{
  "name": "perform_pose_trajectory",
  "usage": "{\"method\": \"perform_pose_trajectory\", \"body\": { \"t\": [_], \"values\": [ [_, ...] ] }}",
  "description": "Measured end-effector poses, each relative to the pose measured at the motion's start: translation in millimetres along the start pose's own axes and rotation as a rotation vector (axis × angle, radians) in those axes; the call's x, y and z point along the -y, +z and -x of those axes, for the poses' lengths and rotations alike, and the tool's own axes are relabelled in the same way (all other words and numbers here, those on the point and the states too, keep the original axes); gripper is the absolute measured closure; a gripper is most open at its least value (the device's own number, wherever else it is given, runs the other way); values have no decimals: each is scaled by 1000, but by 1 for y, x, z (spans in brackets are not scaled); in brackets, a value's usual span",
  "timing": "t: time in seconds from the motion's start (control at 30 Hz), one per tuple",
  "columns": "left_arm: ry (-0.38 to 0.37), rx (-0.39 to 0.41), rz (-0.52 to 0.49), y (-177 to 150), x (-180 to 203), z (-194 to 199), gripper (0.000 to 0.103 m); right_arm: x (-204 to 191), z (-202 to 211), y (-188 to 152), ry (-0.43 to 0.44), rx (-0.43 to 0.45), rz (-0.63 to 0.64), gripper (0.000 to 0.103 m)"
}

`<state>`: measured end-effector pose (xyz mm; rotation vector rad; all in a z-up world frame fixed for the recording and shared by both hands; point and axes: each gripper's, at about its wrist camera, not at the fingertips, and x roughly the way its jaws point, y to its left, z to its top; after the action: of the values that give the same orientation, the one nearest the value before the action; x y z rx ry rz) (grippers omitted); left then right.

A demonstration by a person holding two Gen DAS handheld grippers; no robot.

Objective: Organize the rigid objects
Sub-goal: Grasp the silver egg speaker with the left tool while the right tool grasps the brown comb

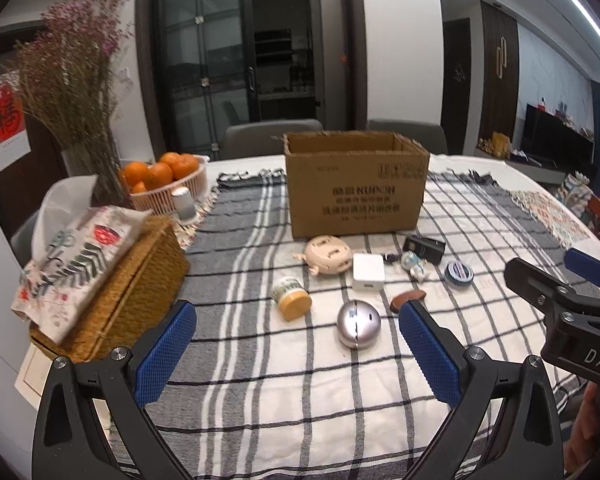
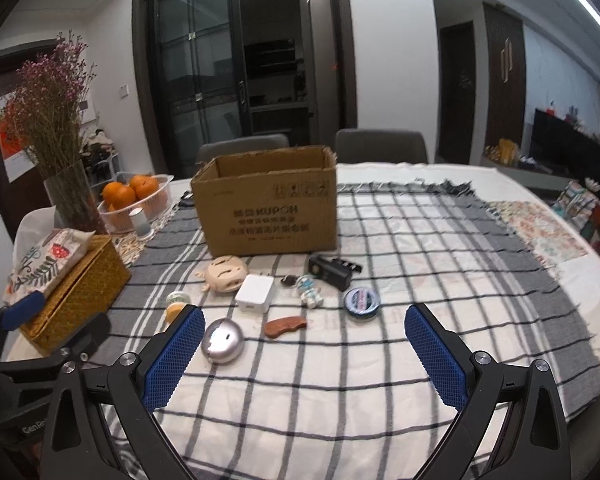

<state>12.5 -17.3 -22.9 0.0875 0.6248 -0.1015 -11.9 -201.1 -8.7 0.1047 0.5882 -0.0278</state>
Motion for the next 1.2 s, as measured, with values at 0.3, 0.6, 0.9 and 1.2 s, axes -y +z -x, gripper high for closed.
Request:
{"method": "perform_pose_trajectory", "body": {
  "t": [0.3, 0.6, 0.9, 1.2],
  "values": [
    [-47, -64, -43, -14, 7, -35, 0, 4, -42, -7, 80, -88, 33, 2],
    [-108, -100, -82, -22, 14, -69, 5, 5, -81, -9, 139, -143, 54, 4],
    [-162, -166, -112, -31, 21, -104, 13, 9, -130, -18, 161, -260, 50, 15],
    [-198, -194, -162, -37, 30, -126, 19, 8, -166, -26, 204, -340, 54, 20]
  ]
}}
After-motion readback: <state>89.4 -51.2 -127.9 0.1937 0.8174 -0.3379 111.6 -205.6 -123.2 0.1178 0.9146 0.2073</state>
